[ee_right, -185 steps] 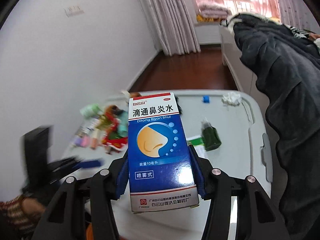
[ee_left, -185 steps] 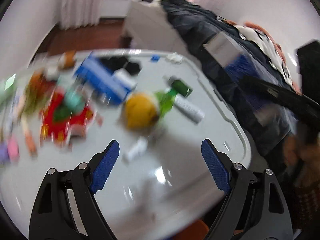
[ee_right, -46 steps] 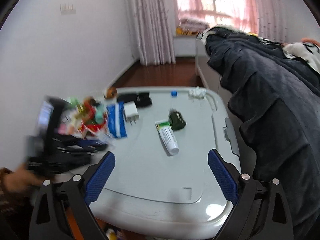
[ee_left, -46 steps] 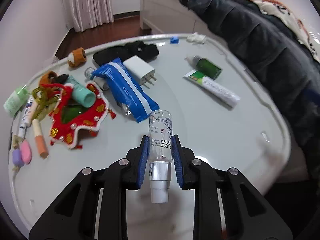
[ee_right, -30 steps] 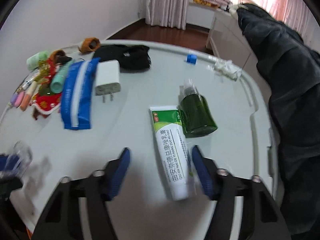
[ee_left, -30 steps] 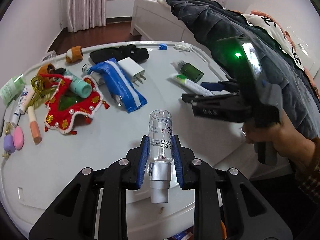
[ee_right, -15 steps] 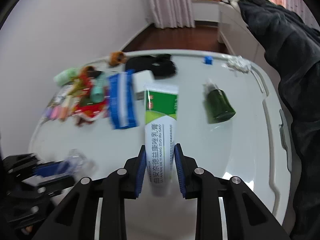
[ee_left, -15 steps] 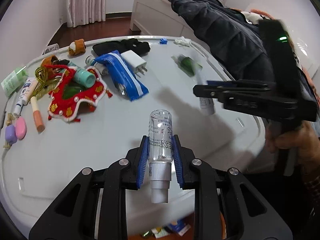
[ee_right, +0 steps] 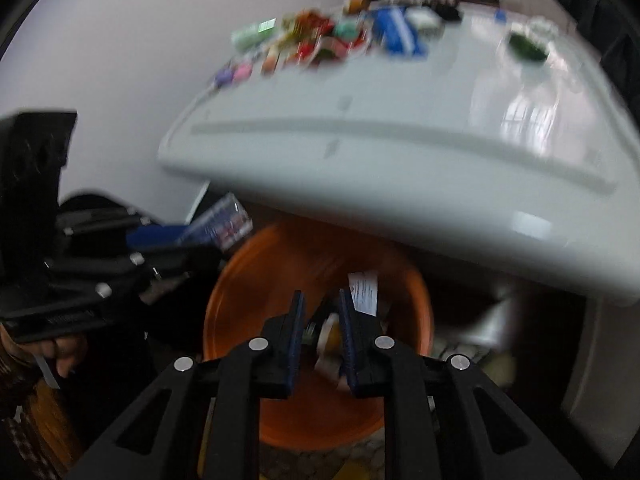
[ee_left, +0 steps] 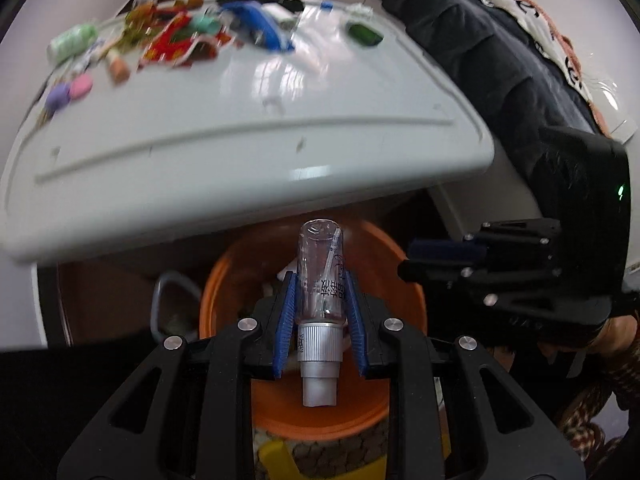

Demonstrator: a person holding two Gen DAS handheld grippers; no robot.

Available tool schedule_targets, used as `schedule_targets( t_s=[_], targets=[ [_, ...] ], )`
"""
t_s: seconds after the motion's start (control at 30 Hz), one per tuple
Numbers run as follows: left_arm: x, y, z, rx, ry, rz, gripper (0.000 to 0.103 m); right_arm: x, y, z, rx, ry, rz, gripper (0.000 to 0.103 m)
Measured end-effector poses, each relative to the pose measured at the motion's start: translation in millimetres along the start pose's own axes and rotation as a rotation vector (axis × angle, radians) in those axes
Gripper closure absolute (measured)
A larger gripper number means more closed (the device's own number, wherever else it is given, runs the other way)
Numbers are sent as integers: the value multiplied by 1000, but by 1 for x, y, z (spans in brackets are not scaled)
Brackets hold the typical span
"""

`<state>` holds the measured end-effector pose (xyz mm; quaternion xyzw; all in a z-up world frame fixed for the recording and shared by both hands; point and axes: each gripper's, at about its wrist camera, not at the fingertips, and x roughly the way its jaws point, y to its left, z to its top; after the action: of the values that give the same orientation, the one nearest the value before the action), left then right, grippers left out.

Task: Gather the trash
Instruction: 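Carry the spray bottle and toothpaste over the orange bin and open both tools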

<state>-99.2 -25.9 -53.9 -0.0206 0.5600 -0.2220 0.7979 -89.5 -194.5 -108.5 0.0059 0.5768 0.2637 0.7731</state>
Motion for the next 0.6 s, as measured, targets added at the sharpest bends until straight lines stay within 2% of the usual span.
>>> schedule_targets(
  t_s=[0.07,0.1,0.13,0.17,0.2,0.23,0.27,0.3,0.33,0.4,0.5,0.6],
  targets=[
    [3,0,-9,-2,25,16,79,9,8,-8,-21,27,-25,85],
    [8,-2,-13,3,54,15,79,10,10,-8,-32,29,-46,81],
    [12,-3,-16,9,80,14,79,10,11,-6,-47,27,-67,59],
    [16,-4,-18,6,96,20,74,6,12,-4,-59,10,-84,40],
    [20,-5,-20,-3,116,20,53,0,15,-2,-71,-23,-105,34],
    [26,-5,-21,-10,152,22,44,-8,15,1,-79,-63,-125,29],
    [33,-4,-22,-21,196,62,29,-15,15,4,-84,-97,-141,27],
    [38,-3,-21,-30,219,87,22,-19,14,6,-84,-117,-152,25],
    [43,-1,-21,-41,245,107,19,-25,12,7,-79,-143,-170,21],
    [44,3,-21,-53,253,120,19,-33,6,7,-72,-174,-211,20],
    [28,10,-14,-78,168,133,19,-44,-1,14,-69,-217,-270,20],
    [1,21,3,-98,38,165,19,-78,-12,27,-73,-310,-340,19]
  ],
)
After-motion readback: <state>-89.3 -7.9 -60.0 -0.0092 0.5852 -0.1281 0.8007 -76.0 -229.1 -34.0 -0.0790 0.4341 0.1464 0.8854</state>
